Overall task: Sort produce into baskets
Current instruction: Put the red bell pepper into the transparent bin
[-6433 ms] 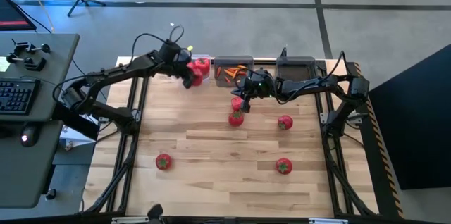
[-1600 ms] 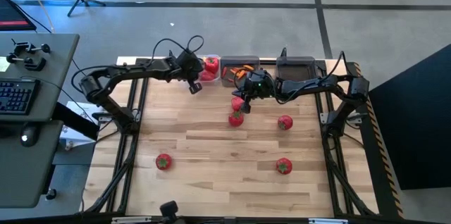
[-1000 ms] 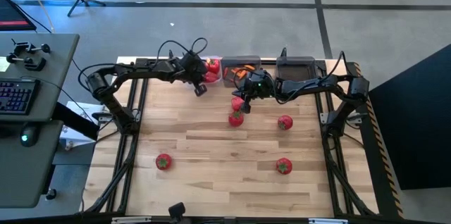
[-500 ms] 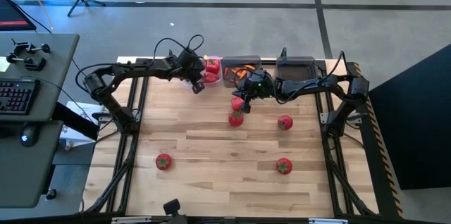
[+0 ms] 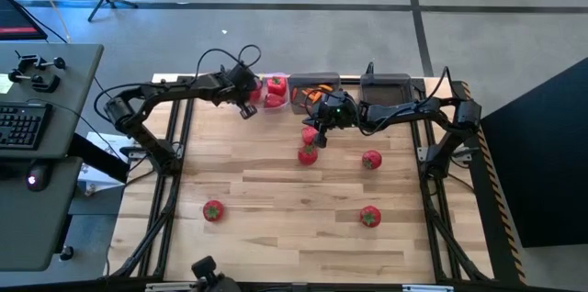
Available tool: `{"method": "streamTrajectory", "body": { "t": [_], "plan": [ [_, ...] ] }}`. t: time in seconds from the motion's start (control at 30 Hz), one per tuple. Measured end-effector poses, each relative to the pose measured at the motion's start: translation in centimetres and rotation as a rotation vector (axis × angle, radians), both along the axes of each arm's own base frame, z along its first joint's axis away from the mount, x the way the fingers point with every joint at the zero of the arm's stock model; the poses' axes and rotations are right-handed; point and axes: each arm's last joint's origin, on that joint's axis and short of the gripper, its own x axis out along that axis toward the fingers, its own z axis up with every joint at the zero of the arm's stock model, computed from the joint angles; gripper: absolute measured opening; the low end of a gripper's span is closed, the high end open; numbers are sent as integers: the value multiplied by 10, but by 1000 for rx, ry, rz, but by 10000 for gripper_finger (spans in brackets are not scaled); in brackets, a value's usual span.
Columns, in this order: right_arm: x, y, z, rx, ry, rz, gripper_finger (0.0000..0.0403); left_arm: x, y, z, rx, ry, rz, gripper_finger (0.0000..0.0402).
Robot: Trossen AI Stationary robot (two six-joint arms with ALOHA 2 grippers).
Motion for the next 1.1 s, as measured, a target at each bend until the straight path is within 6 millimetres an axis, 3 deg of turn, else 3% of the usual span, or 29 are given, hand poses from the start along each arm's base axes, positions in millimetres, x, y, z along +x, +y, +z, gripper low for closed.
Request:
{"method": "streamTrajectory", "body": {
  "t": [0.5,0.8,1.1],
  "plan": [
    [0,0,-1,16,7,-8,18,0,0,0,-9,-8,-3,0],
    [-4,3,-7,162,64,-102,143,-3,-2,12,2,-64,-9,0],
    [-10,33,5,177,126,-278,276,-2,-10,38,12,-292,-99,0]
  ]
}}
